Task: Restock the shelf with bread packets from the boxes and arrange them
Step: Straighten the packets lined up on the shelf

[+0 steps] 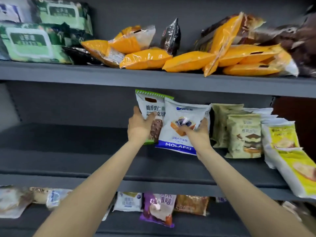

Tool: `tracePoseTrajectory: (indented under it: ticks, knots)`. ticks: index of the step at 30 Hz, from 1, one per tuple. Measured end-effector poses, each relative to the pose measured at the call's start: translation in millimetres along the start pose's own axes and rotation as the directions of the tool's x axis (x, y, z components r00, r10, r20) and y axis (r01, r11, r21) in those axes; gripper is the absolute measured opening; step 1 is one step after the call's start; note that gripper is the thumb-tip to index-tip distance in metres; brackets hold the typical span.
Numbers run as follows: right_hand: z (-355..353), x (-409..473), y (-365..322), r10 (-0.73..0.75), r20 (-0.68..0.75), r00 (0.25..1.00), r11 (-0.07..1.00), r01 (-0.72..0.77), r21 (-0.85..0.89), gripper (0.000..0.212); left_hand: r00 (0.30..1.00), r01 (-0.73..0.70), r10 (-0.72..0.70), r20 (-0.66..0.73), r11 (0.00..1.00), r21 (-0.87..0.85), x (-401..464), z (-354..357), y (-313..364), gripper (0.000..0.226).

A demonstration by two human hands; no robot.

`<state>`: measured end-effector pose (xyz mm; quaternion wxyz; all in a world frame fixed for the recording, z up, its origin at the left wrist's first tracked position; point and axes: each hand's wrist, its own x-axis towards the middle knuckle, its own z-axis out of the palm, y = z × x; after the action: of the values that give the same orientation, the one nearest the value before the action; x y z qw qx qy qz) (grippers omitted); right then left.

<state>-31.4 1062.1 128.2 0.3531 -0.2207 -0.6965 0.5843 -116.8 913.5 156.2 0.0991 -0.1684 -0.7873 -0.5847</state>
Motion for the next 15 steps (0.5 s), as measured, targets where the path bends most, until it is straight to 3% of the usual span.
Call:
tracePoseTrajectory:
  ticks: [5,9,11,13,15]
  knots:
    - [-29.4,53.7,15.4,-0.177,-0.085,0.981,0.921,0.135,-0.365,0.076,0.992,-0.101,0.109,-0.065,0.989,0.110,14.2,28.0,6.5,0.045]
    - [-35.8,86.9,30.6,-0.195,-0.060,0.979,0.916,0.160,-0.369,0.065,0.988,-0.137,0.142,-0.067,0.988,0.070,26.4,40.6,5.0,0.046]
    - [-36.1,100.5,43.2,-0.181,0.009,0.984,0.892,0.167,-0.420,0.077,0.988,-0.148,0.150,-0.032,0.988,0.036,31.2,45.1,-0.6,0.042]
    - [-34.8,104.6,53.6,-0.174,0.022,0.984,0.773,0.150,-0.616,0.106,0.990,-0.140,0.140,0.004,0.990,-0.005,34.8,47.4,-7.1,0.040]
    - [-32.2,105.7,64.2,-0.313,0.011,0.950,0.537,0.186,-0.823,0.116,0.991,-0.124,0.127,0.039,0.991,-0.059,36.3,48.7,-13.0,0.039]
